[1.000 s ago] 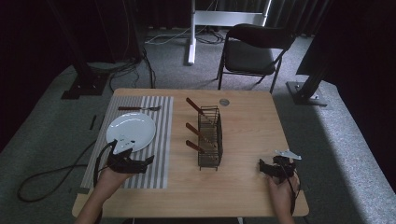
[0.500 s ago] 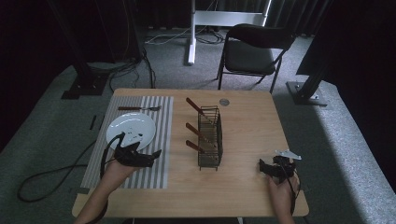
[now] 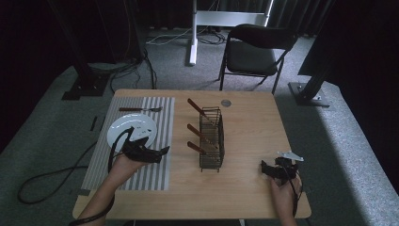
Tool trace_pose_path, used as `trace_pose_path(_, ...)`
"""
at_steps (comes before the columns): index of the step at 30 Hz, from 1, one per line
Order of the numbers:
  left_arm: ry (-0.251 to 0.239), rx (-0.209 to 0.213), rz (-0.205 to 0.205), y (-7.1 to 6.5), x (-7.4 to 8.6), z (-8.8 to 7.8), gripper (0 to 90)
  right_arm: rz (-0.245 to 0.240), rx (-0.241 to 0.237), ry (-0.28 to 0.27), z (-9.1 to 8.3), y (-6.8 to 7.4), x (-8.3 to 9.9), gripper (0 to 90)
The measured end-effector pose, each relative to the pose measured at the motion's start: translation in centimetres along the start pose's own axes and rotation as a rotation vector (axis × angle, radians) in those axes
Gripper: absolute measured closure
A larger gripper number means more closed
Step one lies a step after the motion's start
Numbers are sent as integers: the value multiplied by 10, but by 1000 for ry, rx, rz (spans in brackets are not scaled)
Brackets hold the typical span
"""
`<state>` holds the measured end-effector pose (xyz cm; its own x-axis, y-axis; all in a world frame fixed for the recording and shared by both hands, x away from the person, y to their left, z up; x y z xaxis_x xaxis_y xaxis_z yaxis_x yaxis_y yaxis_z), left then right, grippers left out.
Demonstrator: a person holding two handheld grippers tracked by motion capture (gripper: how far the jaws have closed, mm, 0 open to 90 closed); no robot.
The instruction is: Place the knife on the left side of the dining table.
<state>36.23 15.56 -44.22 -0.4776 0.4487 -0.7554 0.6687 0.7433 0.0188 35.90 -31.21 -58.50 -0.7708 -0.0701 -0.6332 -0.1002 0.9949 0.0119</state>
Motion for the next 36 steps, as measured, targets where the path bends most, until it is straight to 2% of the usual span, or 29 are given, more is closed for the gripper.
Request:
trace_pose_path(12,-12,36,14,-5,-20,11,43,1,0,-1,0,0,0,117)
trace_pose_path(15,-15,42,29,-9,-28,15,43,1,0,-1,0,0,0,117)
trace_pose_path(20,-4,52,36,-12,-33,21,43,-2,1,-2,0,0,0,117)
trace_pose_path(29,-29,70,30,-13,-52,28,43,-1,2,-2,0,0,0,118)
trace_pose_path(36,-21,91,34,-15,-61,33,43,0,1,-3,0,0,0,118)
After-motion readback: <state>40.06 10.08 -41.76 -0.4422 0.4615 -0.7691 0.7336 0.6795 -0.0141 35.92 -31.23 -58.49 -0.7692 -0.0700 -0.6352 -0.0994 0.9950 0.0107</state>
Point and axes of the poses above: each handheld gripper's, and its own axes: z roughly forward along the jaws, x roughly out of its underside, y roughly to its left, the point moved 5 cm from there along z, roughly forward along the jaws, and after that the axes turned 7 degrees about y, right-handed, at the moved point
